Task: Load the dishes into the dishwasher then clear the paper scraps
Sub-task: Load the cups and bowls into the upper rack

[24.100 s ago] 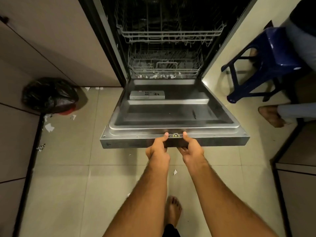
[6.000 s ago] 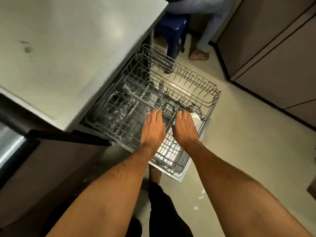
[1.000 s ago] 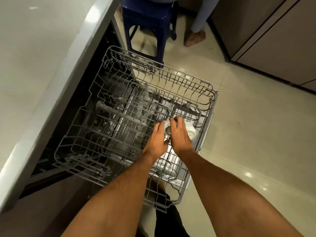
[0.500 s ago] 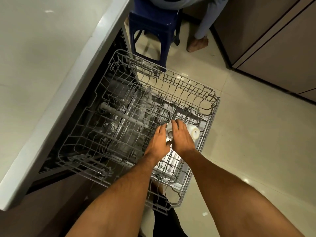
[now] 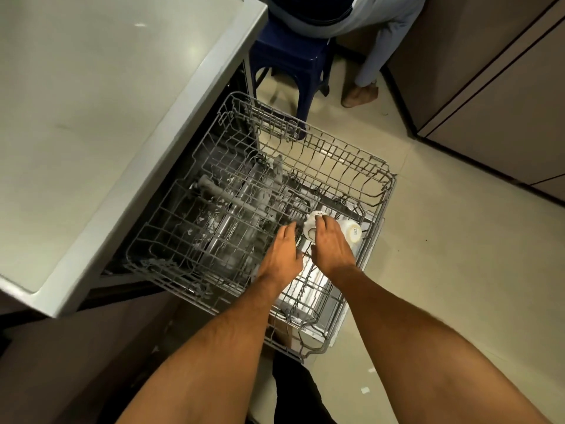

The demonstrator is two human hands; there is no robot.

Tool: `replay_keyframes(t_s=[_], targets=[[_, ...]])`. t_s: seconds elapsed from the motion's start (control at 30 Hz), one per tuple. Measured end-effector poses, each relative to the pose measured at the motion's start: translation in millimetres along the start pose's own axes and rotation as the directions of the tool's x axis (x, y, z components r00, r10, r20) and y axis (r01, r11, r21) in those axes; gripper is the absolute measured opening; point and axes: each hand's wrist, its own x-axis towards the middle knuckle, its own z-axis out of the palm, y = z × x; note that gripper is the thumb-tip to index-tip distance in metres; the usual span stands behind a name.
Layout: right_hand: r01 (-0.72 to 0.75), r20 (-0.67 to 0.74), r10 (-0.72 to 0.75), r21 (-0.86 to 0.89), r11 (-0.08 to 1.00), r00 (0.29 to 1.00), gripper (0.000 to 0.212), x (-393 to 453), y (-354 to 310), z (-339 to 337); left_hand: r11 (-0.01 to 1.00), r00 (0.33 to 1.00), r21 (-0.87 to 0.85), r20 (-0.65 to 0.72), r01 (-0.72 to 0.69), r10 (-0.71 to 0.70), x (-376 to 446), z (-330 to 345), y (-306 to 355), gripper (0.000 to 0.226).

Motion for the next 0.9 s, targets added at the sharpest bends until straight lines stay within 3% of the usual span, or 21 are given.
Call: replay_keyframes(t_s=[0.3, 0.43, 0.63, 0.9], targets=[[0.085, -0.082, -0.089, -0.053, 0.995, 0.993, 0.079, -59, -66, -26, 0.921, 0.931, 0.388, -0.322, -0.035, 0.171, -80, -52, -24, 0.061], [0.182, -0.153, -0.191, -0.075, 0.98, 0.97, 0.09, -93, -120, -48, 0.913, 0.871, 0.407, -0.454, 0.016, 0.187, -142, -93, -39, 0.057], [0.319, -0.256, -0.337, -0.11, 0.941, 0.906, 0.076, -138, -214, -72, 0.878, 0.792, 0.471, -0.565, 0.081, 0.231, -232, -163, -74, 0.058], [0.585, -0.318, -0.6, -0.152, 0.797, 0.735, 0.056, -199, -355, -72, 0.89, 0.656, 0.393, -0.738, 0.233, 0.154, -353, -245, -150, 0.055]])
